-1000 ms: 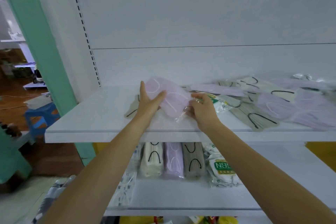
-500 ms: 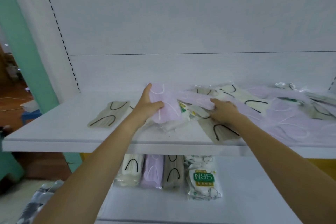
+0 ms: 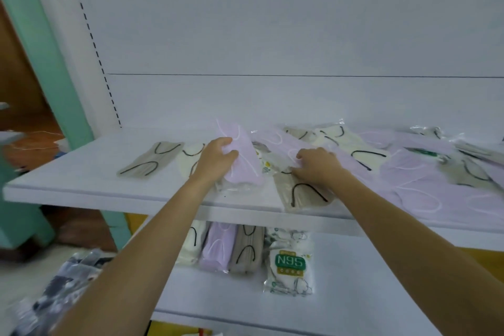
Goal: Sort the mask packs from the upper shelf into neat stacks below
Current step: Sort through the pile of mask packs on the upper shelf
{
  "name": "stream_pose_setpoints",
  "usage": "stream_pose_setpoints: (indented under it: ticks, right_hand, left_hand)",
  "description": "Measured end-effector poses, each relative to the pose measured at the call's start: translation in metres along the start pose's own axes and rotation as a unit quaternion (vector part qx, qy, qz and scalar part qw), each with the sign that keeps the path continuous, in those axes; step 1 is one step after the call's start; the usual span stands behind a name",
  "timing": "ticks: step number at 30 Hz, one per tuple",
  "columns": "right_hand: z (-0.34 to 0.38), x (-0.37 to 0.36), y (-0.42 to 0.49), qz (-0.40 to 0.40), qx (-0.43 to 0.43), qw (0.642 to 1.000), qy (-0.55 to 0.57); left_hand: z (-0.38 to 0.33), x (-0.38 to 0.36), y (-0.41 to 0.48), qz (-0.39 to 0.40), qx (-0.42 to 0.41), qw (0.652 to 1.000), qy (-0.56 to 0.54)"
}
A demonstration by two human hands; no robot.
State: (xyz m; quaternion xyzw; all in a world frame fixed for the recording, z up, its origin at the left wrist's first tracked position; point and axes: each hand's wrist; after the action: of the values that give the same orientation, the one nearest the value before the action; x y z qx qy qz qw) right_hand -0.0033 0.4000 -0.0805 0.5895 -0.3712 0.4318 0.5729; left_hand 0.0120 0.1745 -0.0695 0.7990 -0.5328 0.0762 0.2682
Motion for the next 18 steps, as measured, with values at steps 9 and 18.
stream_pose_setpoints:
  ticks: [9,18]
  right_hand:
    - [0.014,0.025,-0.01,-0.238,-0.242,0.893,0.295]
    - [0.08,0.019,-0.063,-0.124,0.088,0.921,0.358]
  left_hand:
    - [-0.008,0.003,-0.004,-0.012,0.011,0.998,-0.06]
    - [-0.017,-0.017,-0.006,0.012,-0.037,0.996,-0.08]
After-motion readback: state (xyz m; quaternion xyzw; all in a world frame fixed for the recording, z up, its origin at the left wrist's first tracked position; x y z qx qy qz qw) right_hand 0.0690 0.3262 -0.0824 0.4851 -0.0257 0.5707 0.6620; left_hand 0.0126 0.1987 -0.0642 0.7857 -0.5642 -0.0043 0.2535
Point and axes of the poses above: each hand's wrist, its own y-axis towards the middle knuckle, its own x-axis out of the back of the hand, z = x × y, and after that the axes turned 14 degrees about -z, right-handed
